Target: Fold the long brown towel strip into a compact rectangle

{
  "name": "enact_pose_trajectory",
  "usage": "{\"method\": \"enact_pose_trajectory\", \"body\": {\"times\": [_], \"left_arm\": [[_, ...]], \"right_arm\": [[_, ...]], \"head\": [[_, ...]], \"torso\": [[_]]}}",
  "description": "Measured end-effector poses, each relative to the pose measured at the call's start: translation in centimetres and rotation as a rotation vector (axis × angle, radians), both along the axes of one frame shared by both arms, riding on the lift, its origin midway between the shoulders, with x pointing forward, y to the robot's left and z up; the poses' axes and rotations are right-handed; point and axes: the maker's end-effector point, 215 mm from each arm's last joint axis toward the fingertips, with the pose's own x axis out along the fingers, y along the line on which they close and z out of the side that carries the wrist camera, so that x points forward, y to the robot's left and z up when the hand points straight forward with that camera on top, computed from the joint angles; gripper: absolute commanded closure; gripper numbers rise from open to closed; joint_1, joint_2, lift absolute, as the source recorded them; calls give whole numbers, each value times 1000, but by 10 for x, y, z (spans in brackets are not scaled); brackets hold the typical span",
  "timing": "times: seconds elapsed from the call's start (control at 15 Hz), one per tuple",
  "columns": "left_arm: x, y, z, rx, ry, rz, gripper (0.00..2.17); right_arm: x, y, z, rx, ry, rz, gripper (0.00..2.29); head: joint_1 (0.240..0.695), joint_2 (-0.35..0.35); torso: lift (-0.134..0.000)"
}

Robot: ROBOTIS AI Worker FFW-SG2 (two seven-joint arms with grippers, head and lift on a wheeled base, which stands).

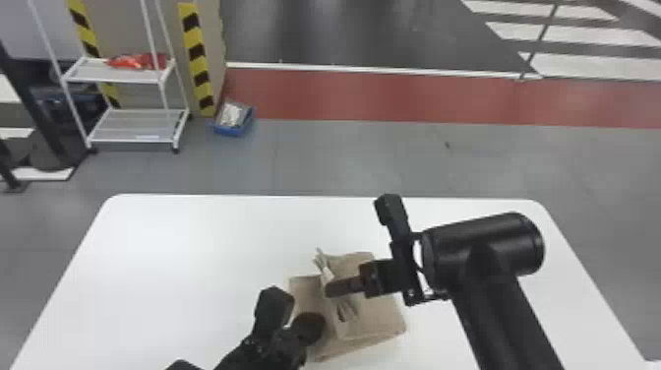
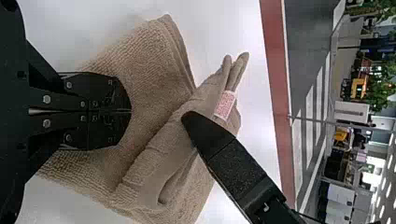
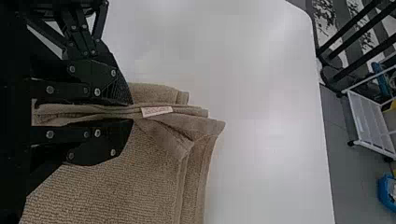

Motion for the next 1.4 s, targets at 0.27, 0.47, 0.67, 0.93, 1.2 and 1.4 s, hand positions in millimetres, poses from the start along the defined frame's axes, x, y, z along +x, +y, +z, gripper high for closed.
{"method": "enact_pose_trajectory", "body": {"times": [0.27, 0.47, 0.67, 0.93, 1.2, 1.4], "left_arm": [[2, -2, 1, -3, -2, -1, 1382], [2, -3, -1, -3, -1, -1, 1382], [3, -3, 0, -8, -4, -5, 1382], [4, 2, 2, -16, -9, 2, 1382], [0, 13, 18, -42, -15, 20, 1379], [3, 48, 43, -63, -21, 64, 1379]], "right_arm": [[-7, 10, -3, 9, 17, 20, 954], [-6, 11, -15, -6, 9, 31, 292], [-5, 14, -24, -7, -1, 39, 124], [1, 28, -14, 55, -53, 54, 124], [-1, 33, 19, 152, -101, 29, 124], [-16, 18, 45, 220, -60, -18, 124]], "head": [[695, -65], [695, -64], [695, -61], [695, -39], [695, -21], [695, 5]], "torso": [[0], [0], [0], [0], [0], [0]]}}
